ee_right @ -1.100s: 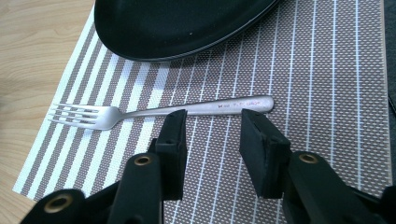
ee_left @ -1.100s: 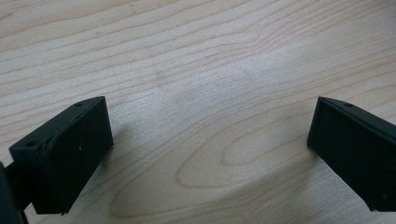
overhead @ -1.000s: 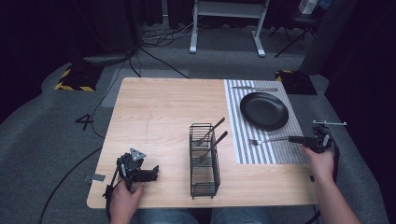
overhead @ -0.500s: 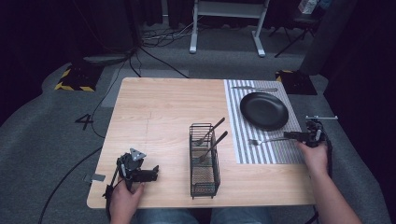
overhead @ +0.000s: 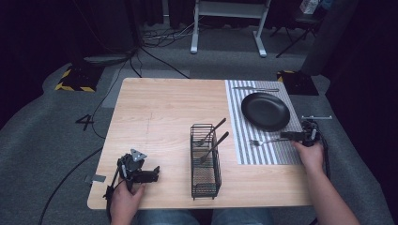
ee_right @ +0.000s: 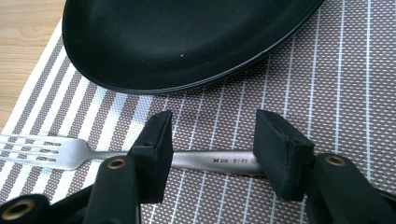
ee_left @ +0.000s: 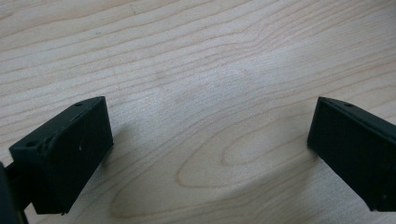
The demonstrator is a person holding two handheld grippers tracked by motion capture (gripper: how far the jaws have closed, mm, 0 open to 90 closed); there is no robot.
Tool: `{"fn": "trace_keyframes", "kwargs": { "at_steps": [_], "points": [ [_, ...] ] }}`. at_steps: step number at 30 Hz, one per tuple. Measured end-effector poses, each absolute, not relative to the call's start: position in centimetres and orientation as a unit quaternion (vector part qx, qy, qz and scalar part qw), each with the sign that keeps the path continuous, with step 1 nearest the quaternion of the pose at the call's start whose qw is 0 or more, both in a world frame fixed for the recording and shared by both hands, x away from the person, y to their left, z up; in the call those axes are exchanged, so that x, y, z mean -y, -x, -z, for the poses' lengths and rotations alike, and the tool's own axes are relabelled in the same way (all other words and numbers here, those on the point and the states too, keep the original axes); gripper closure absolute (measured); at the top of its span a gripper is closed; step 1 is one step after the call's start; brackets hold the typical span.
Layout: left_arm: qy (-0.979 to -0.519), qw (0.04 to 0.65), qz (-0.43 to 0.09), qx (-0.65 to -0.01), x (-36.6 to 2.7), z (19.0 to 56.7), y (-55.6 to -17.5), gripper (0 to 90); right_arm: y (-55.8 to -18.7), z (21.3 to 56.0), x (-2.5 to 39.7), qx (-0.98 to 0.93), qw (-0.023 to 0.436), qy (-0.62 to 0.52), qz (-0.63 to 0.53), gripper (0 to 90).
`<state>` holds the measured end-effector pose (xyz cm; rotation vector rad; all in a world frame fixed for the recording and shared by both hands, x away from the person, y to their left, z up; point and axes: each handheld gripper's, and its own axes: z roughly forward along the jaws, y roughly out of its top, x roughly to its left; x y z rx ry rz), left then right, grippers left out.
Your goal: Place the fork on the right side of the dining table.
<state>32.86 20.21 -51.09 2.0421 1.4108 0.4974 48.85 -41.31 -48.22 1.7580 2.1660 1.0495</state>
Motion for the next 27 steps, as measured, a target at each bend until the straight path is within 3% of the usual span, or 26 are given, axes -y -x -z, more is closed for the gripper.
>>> {"fn": "trace_keyframes", "kwargs": {
  "at_steps": [14,27],
  "points": [
    [-0.769,0.300,-0.188,-0.532,-20.2,51.1,-32.9,0.2,-48.1,47.7,41.4,-0.728,0.069,-0.591,-0.339,46.2],
    [-0.769,0.301,-0.188,-0.532,-20.2,51.1,-32.8,0.2,-44.4,43.0,39.4,-0.761,0.111,-0.519,-0.374,44.3]
  ]
}}
